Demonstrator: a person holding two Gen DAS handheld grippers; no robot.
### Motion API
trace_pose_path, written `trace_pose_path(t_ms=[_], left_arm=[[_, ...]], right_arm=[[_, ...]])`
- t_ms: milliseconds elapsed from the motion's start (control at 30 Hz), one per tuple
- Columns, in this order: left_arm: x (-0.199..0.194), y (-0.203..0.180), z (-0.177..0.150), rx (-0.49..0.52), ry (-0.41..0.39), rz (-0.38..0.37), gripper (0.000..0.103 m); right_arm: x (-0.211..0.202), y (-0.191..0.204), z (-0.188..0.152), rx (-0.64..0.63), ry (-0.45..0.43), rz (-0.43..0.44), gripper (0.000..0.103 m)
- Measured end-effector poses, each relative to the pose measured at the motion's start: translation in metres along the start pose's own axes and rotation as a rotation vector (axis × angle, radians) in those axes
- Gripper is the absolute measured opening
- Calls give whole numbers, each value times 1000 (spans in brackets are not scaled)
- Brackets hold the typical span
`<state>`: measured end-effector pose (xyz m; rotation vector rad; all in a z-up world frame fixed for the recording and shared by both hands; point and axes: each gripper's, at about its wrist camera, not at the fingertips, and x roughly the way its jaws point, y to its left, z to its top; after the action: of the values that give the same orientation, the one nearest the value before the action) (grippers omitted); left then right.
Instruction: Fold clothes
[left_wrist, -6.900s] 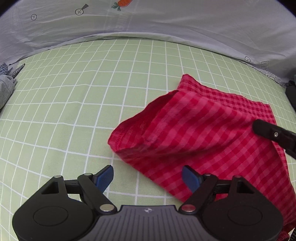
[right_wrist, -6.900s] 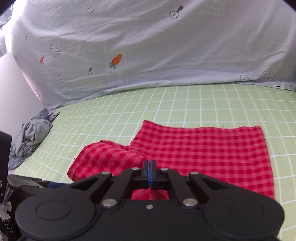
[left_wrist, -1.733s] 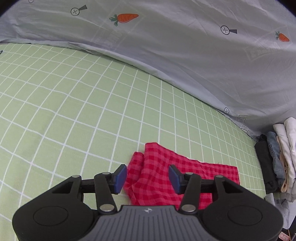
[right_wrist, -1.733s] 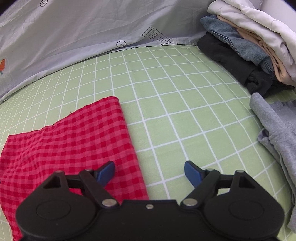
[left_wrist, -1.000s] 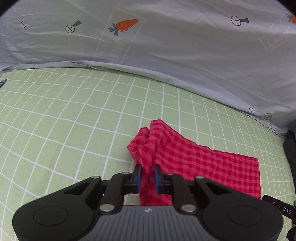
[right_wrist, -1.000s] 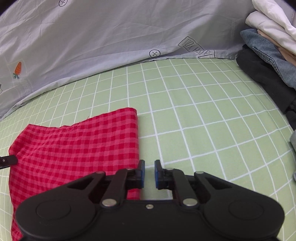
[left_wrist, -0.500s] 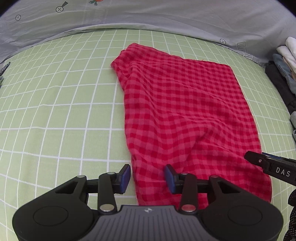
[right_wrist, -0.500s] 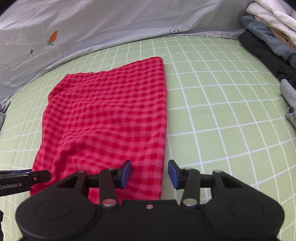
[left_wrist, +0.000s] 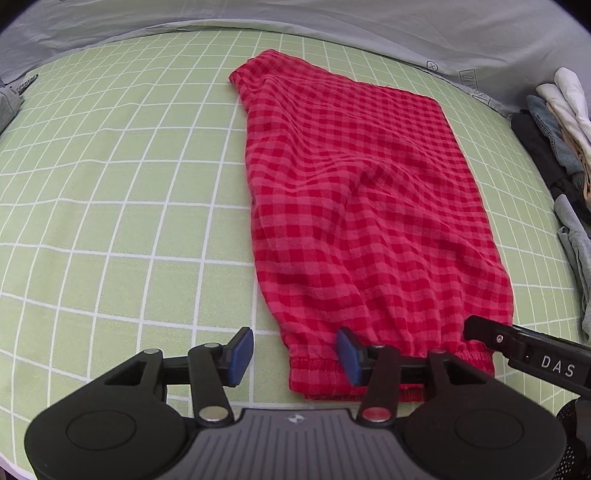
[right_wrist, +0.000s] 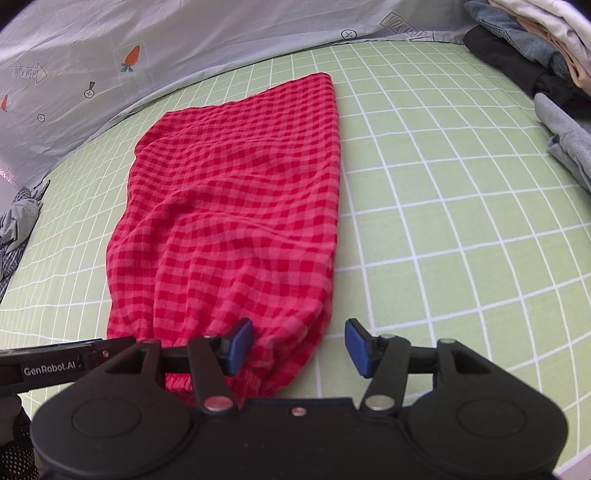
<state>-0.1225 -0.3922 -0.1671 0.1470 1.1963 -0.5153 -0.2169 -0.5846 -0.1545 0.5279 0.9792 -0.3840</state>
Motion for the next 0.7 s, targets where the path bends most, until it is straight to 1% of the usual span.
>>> trace_pose_path(t_ms=[133,400,633,667,700], left_arm=[[3,3,0,7,19,-28,51],[1,14,5,22,77,-91,52],[2,17,12,23,93,-129,50],[3,16,13,25,94,-133,50],[3,16,13,25,94,-138,46]], right_arm=[[4,6,-8,50,16,4,58],[2,13,-11,108,41,-37,59],[-1,22,-8,82,52,-68,59],[1,23,-8,81,58,-65,58],[2,23,-8,85,63,-60,55]])
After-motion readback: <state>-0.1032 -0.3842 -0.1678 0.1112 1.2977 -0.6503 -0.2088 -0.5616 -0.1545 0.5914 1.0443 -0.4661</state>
